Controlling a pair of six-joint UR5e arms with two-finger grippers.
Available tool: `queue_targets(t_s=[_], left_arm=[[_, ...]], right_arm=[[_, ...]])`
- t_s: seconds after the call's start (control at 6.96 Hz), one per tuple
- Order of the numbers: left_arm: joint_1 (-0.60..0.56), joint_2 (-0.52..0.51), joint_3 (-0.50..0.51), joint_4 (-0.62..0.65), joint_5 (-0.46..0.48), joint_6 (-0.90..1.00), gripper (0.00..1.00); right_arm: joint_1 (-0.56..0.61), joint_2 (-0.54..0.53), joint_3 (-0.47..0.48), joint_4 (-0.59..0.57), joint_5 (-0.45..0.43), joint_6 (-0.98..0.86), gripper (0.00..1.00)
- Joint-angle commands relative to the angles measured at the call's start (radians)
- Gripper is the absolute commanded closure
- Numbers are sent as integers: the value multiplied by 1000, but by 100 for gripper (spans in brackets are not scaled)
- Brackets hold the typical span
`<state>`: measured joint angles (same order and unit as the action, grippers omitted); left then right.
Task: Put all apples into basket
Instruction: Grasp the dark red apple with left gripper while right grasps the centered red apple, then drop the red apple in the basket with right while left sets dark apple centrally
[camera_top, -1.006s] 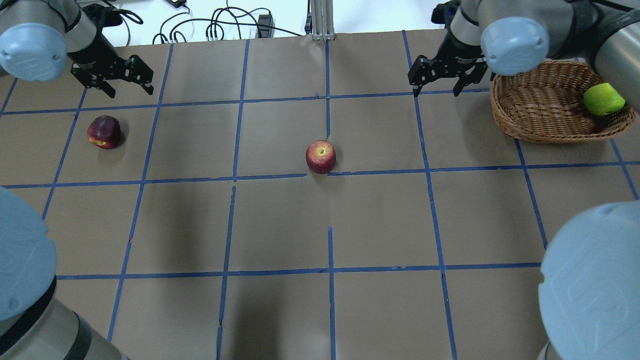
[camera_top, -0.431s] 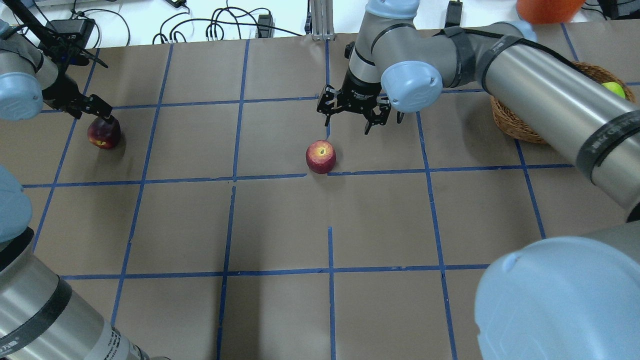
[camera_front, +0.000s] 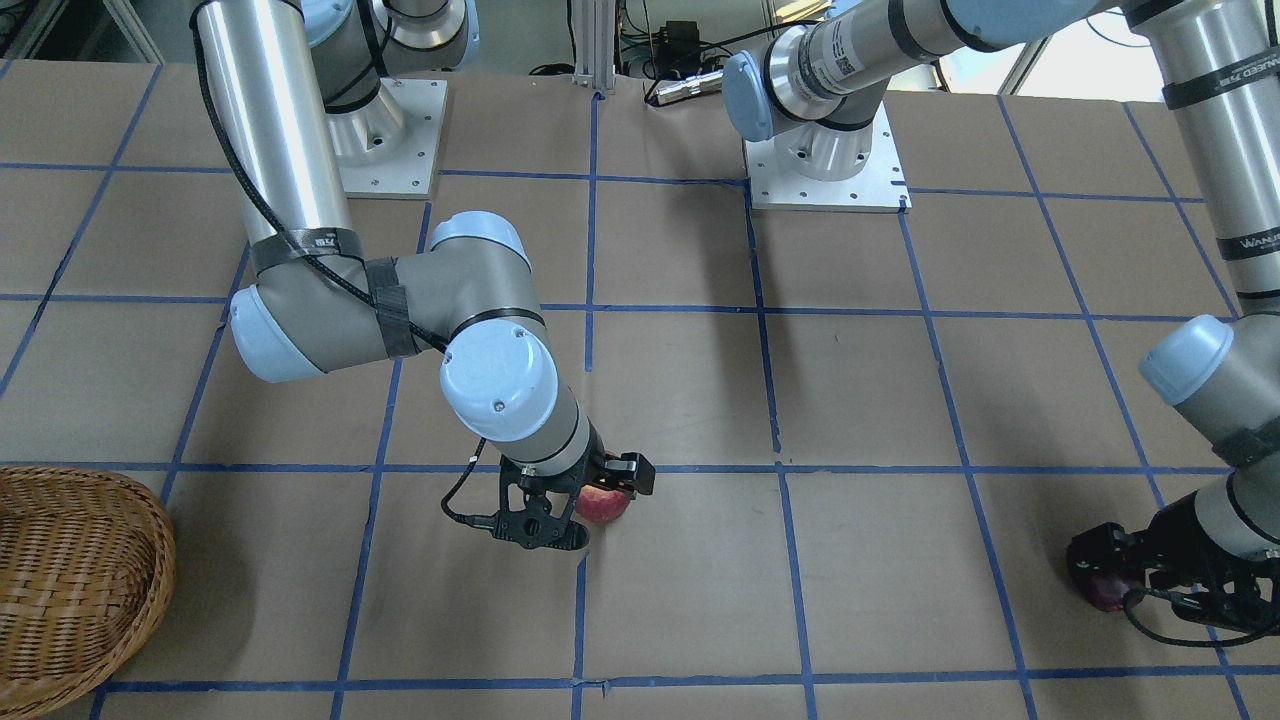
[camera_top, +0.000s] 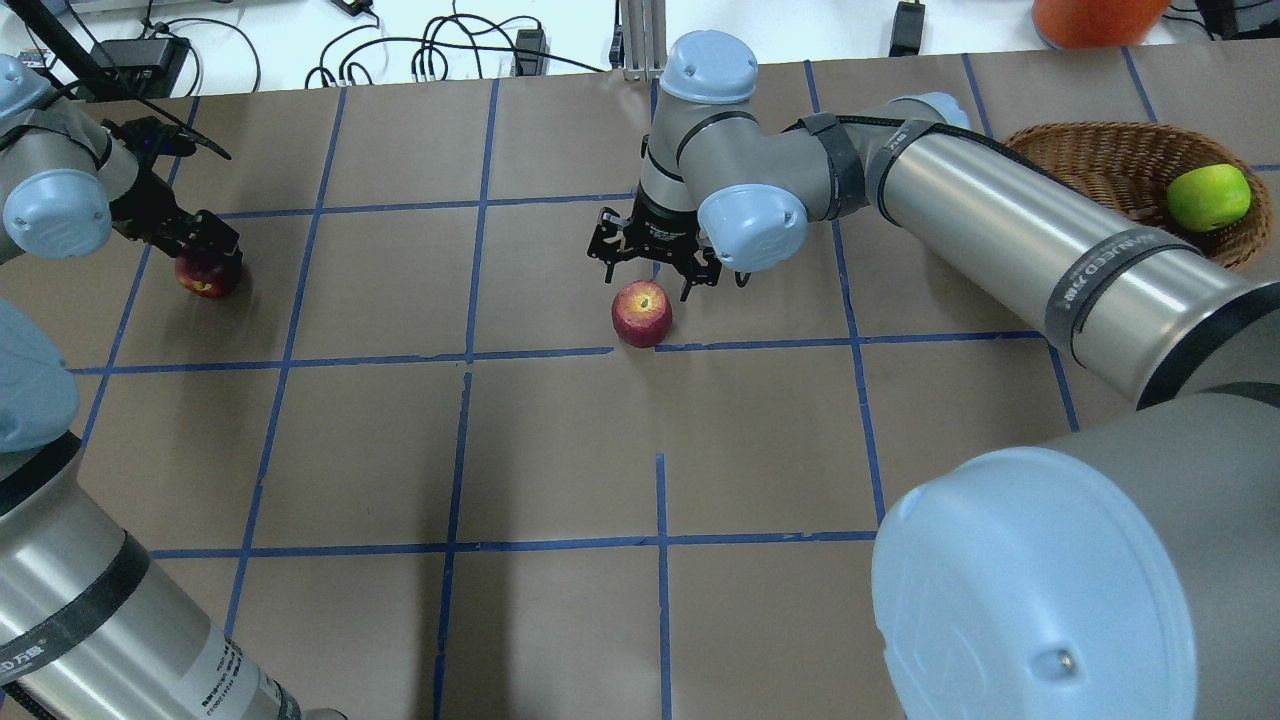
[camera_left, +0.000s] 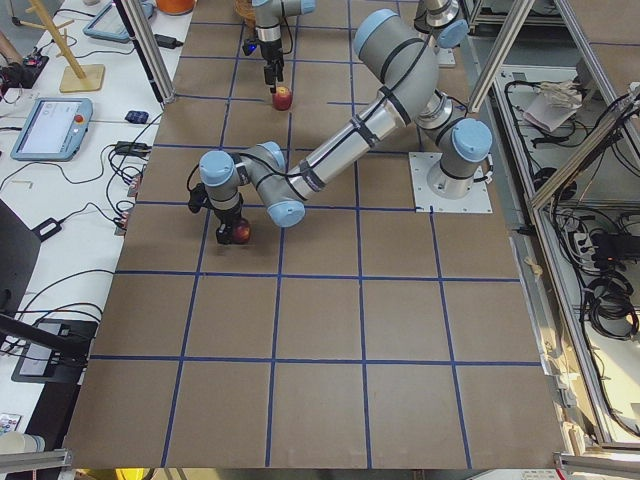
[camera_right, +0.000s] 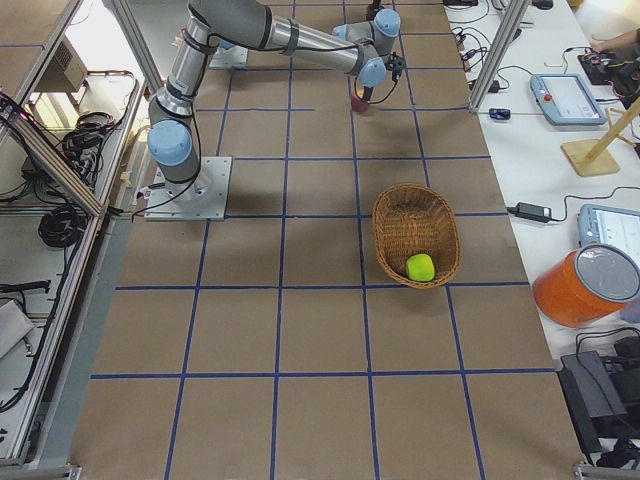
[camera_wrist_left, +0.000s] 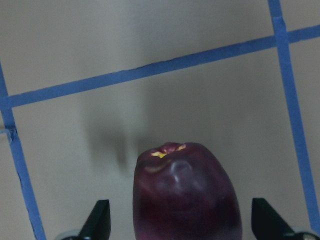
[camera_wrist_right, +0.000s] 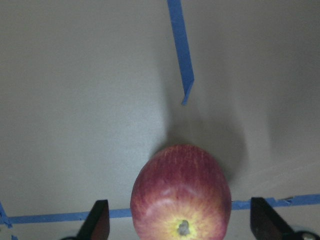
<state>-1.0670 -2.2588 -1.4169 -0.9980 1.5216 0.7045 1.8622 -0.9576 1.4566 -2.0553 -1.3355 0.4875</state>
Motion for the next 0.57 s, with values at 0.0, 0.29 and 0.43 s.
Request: queue_targets(t_s=[0.0, 0.29, 0.43], left_arm=[[-2, -13, 3, -1, 2, -3, 13], [-19, 25, 3, -71, 11, -80, 33], [-43, 57, 13, -150, 29, -156, 33]], right_arm=[[12, 19, 2, 4, -2, 10, 0], [18, 36, 46, -8, -5, 26, 12], [17, 34, 48, -8, -7, 26, 48]])
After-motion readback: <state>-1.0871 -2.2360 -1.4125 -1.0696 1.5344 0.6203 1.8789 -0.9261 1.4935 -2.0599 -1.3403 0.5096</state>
